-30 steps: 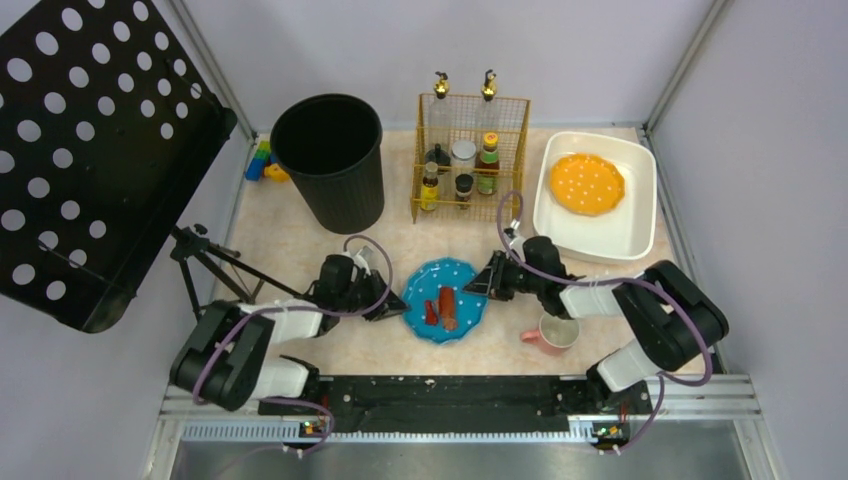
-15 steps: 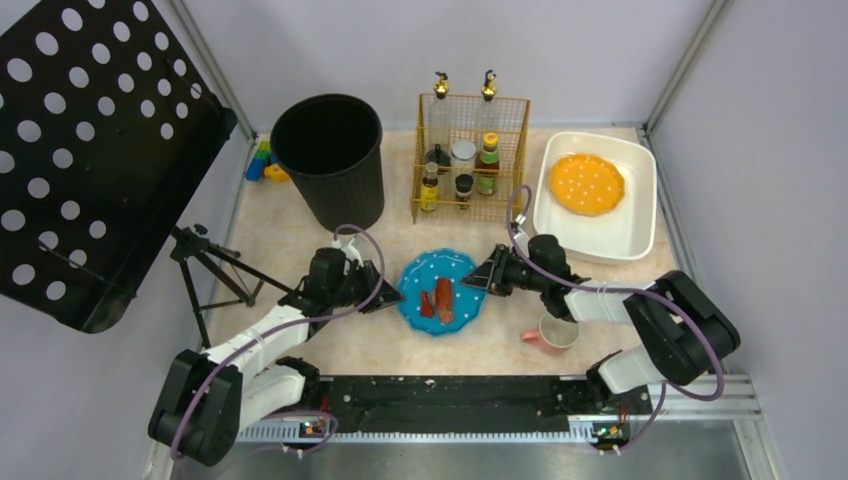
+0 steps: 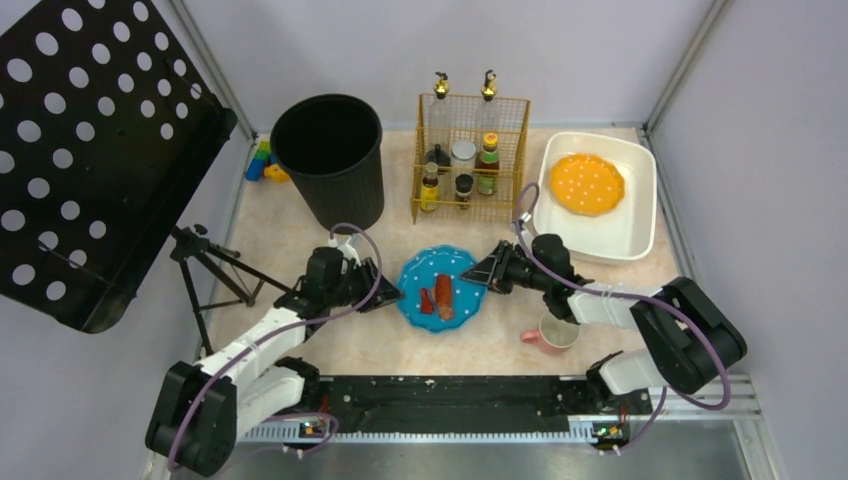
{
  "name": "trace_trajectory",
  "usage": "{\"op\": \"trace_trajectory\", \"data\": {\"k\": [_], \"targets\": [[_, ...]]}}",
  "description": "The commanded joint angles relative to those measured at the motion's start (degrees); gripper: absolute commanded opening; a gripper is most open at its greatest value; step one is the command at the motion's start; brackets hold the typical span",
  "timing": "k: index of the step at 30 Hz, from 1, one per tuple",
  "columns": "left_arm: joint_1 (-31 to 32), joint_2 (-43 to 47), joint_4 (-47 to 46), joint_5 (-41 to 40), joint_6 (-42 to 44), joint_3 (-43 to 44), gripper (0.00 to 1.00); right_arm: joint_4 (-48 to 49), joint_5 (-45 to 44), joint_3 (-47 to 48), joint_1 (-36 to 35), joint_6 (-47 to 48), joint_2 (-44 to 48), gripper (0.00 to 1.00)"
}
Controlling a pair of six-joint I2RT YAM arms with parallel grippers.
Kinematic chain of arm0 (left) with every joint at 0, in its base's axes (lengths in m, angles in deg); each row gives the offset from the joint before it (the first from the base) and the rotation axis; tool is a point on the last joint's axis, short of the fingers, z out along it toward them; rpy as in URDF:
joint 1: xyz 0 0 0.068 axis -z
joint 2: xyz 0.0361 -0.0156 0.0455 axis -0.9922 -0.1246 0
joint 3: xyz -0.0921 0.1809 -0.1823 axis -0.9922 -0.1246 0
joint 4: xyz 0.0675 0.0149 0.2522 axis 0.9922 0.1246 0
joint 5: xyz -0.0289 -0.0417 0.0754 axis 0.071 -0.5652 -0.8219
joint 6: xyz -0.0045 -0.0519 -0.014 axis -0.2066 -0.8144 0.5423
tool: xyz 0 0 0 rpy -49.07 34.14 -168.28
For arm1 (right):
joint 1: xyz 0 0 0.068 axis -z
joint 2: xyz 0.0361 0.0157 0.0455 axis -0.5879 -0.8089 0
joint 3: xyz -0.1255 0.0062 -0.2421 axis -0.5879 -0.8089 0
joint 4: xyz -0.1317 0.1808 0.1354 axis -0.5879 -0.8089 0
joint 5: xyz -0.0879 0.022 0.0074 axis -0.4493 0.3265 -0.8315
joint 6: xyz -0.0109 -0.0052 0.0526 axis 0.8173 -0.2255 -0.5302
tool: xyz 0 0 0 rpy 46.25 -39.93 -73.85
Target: Clear the kitchen counter
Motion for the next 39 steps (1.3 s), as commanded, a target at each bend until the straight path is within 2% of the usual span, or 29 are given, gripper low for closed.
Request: {"op": "trace_trajectory", "data": {"k": [1,11,22,29,39], "targets": [[-0.39,1.33,1.82,-1.28,1.59,1.96,0.41,13.94,4.50,2.02,0.07,-5.62,3.59,0.00],[-0.42,8.69,5.03,-2.12,0.63,3.65,0.50,12.14,3.80,1.99,0.08,-5.18,4.96,0.00],[-0.39,16.09,8.57,-3.72,-0.20,7.05,0.55,8.58,2.97,2.84,0.06,-4.43,7.97,0.00],[-0.37,20.46,15.00,-6.49,0.10,10.36,0.57,0.55,1.34,7.19,0.07,-2.25,12.75,0.00],[-0.38,33.47,19.44,-11.90,-2.76,9.91,0.55,-4.80,-1.61,14.89,0.10,-3.31,15.69,0.00]]}}
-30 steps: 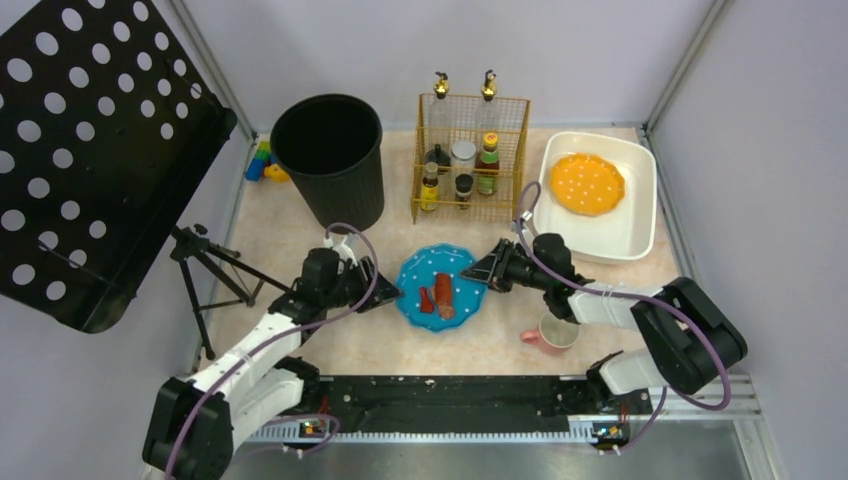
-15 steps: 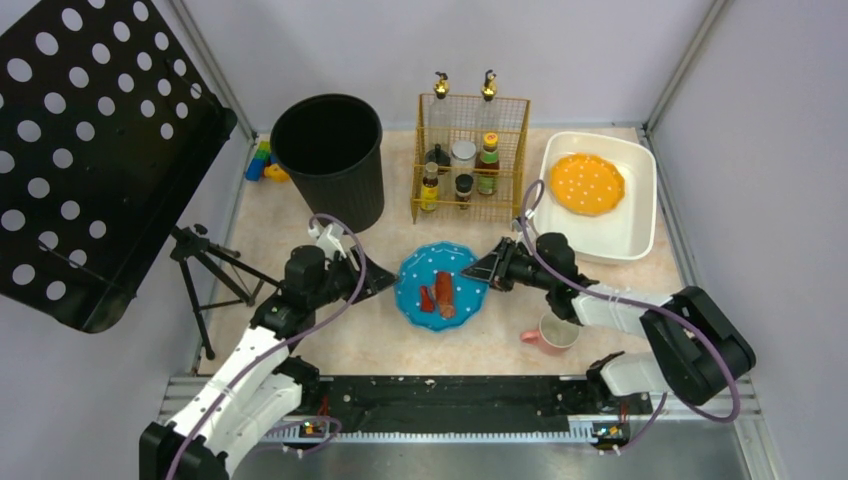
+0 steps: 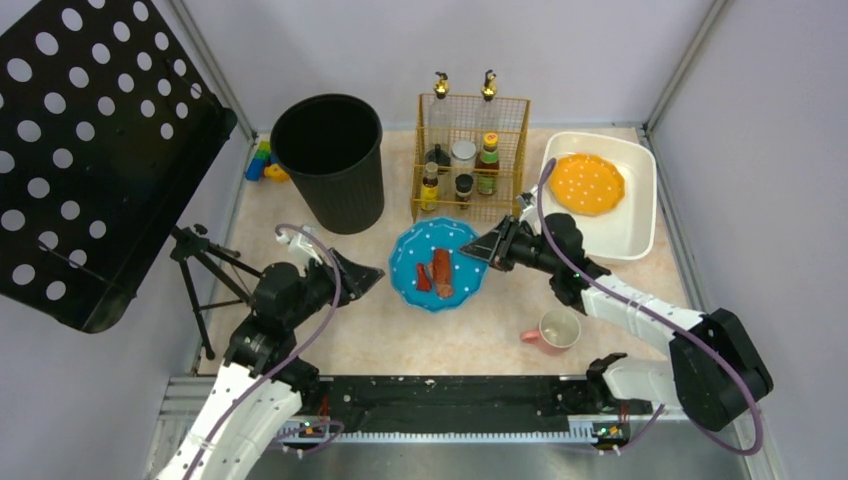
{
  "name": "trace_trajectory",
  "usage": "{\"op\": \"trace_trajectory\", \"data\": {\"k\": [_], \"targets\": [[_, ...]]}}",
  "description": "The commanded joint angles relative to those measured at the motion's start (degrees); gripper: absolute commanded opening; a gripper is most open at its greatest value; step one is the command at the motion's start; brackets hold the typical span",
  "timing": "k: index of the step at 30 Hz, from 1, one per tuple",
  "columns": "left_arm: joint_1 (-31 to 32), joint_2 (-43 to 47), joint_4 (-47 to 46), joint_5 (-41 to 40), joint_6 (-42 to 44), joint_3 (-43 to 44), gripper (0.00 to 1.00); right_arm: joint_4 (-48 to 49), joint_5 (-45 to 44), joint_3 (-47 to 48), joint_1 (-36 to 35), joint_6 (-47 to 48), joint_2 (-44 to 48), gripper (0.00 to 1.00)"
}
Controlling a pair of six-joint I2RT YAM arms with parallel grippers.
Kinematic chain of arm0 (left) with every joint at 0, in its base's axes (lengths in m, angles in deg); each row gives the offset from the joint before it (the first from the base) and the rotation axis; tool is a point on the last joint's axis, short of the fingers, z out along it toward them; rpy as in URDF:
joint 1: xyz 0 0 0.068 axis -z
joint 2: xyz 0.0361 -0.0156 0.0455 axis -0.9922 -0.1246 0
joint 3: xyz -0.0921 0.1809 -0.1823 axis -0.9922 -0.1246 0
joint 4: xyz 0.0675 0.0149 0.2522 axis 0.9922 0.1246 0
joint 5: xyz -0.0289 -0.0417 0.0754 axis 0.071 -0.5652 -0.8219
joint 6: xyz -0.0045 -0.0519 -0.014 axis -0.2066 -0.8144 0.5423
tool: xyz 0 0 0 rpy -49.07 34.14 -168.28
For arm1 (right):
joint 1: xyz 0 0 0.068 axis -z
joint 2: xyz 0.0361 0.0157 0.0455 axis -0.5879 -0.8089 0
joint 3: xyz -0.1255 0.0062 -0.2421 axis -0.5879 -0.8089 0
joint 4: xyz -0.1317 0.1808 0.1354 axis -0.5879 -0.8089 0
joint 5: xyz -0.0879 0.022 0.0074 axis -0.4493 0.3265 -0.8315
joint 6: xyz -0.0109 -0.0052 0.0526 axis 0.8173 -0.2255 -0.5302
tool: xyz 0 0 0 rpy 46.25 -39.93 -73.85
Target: Clear the kitchen counter
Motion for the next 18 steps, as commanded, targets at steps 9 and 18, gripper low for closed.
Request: {"op": "trace_trajectory", "data": {"k": [9,18], "targets": [[-0.31,10.79,5.34,-4.94,-3.20,0.04,0.35,5.27,-3.38,17.24,0.09,-7.79,1.03,0.00],[-0.27,12.40,6.44,-3.78,-2.16,-2.13,0.18,5.41,-4.07,30.21,0.07,-12.16,-6.94,0.00]]}}
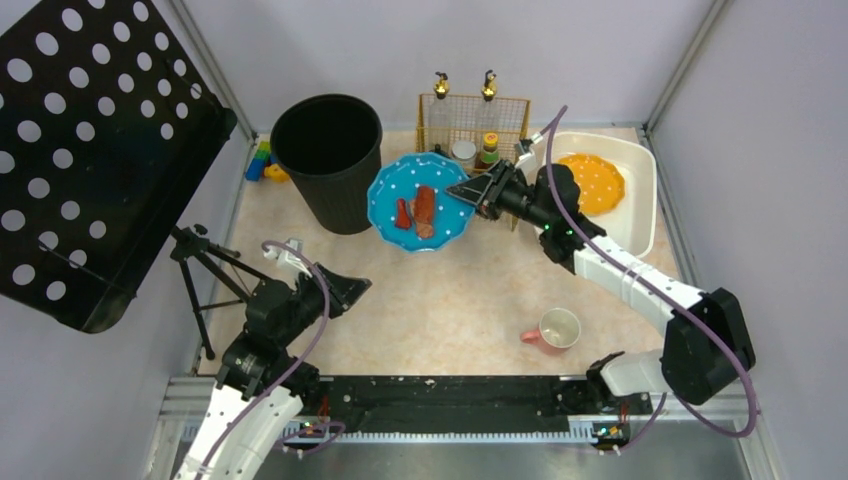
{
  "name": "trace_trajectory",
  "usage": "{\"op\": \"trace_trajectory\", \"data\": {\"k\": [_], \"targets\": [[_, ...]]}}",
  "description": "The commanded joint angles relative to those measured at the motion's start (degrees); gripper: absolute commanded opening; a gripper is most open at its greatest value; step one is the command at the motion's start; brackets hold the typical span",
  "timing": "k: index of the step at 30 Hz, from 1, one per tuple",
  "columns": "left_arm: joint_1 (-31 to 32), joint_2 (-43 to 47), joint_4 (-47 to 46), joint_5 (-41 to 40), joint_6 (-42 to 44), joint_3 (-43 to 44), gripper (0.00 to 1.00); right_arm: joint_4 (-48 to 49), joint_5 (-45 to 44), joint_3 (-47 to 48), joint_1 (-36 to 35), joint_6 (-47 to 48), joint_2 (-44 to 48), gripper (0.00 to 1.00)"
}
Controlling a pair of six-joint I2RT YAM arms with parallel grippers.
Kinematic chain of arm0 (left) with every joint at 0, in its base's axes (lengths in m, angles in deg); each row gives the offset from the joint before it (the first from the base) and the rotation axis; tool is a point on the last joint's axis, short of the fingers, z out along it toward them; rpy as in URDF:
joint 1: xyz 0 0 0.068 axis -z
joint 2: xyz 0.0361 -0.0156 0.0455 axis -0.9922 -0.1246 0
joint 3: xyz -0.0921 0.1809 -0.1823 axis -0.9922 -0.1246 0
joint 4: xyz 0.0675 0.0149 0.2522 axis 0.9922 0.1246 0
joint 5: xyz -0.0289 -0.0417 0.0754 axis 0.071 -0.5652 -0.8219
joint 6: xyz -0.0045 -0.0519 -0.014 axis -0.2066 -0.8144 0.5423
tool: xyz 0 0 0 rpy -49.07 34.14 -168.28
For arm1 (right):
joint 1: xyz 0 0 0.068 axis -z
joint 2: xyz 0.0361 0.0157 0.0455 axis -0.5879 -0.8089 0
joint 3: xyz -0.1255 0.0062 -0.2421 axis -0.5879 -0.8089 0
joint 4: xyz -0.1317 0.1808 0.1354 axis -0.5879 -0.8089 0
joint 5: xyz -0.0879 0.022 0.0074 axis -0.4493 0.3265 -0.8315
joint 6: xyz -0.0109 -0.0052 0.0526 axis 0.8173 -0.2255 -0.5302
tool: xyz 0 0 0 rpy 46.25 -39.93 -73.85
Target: Clear the kitchen counter
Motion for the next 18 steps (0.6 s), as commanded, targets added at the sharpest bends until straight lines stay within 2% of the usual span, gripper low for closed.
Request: {"op": "trace_trajectory", "data": {"k": [1,7,13,18], "targets": [[-0.24,0.89,0.16,0.13,0.99,-0.90,0.16,8.83,-0.64,10.56,0.07,-5.97,-1.46,0.00],[-0.27,1.29,-0.36,0.21,1.12,-2.23,0.11,5.40,-1.60,21.78,0.07,-6.10,-7.79,0.00],[-0.24,0.75,-1.44,0.46,2.41,-3.32,0.29,3.57,-2.87,31.53,0.05,-6.82,-15.52,0.00],[-0.24,0.11,-1.45,1.24,2.93,-3.66,0.36,3.78,-3.64,39.50,0.07,-8.11,-22.26,0.00]]}}
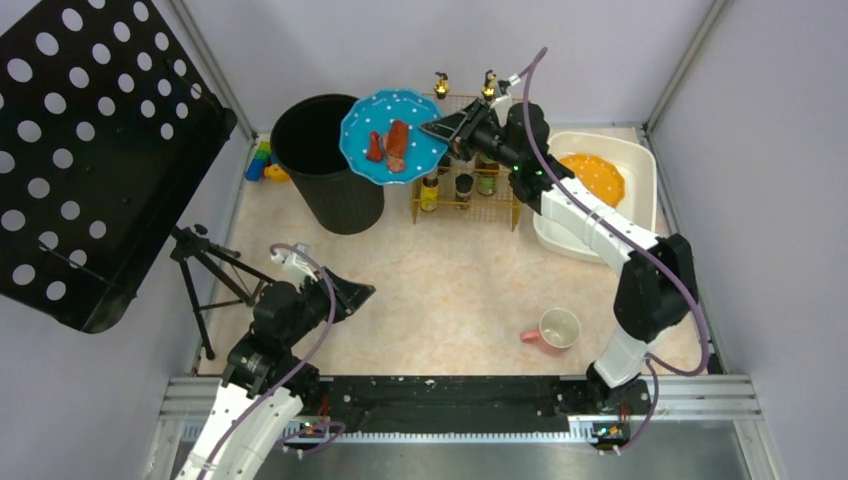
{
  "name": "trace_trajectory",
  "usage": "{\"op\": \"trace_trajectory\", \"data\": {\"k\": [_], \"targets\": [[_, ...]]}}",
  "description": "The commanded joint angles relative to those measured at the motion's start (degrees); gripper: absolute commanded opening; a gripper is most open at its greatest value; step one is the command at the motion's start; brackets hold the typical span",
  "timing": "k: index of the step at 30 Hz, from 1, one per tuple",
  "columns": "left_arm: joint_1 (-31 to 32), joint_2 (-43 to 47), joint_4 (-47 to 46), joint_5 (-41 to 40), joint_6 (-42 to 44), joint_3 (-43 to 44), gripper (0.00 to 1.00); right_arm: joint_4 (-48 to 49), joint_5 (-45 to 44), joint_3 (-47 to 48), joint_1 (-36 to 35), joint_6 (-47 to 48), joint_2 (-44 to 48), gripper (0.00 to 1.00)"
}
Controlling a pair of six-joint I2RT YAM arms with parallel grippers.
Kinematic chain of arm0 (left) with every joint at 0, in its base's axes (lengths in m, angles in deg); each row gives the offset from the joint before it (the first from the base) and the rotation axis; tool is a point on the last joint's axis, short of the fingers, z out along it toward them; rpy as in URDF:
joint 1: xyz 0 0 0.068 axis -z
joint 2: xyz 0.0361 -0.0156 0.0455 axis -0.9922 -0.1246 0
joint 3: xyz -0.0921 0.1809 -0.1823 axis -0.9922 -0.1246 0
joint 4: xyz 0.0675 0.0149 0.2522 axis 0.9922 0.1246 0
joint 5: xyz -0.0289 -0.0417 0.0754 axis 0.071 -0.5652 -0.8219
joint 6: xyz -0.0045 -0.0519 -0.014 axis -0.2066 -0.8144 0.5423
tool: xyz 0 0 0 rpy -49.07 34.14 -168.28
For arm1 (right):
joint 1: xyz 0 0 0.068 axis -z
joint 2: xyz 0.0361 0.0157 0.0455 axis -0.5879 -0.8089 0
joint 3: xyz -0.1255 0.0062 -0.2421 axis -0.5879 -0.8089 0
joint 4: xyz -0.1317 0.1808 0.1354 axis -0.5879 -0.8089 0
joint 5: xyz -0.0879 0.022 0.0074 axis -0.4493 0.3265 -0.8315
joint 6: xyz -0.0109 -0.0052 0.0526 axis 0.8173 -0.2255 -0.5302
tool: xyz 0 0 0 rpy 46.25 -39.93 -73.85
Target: Clear the kitchen counter
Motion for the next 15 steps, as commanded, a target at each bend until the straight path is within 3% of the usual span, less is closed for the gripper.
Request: {"op": "trace_trajectory", "data": {"k": [1,15], "targets": [[-0.31,-0.51,-2.59,1.04,1.60,-0.47,0.37,8.74,-0.92,11.19,-0.03,-5.09,-3.80,0.00],[-0.33,-2.54,-3.13,0.78,3.38,-1.15,0.39,7.58,-3.10,37.52,-3.23,-2.98,-24.69,0.00]]}}
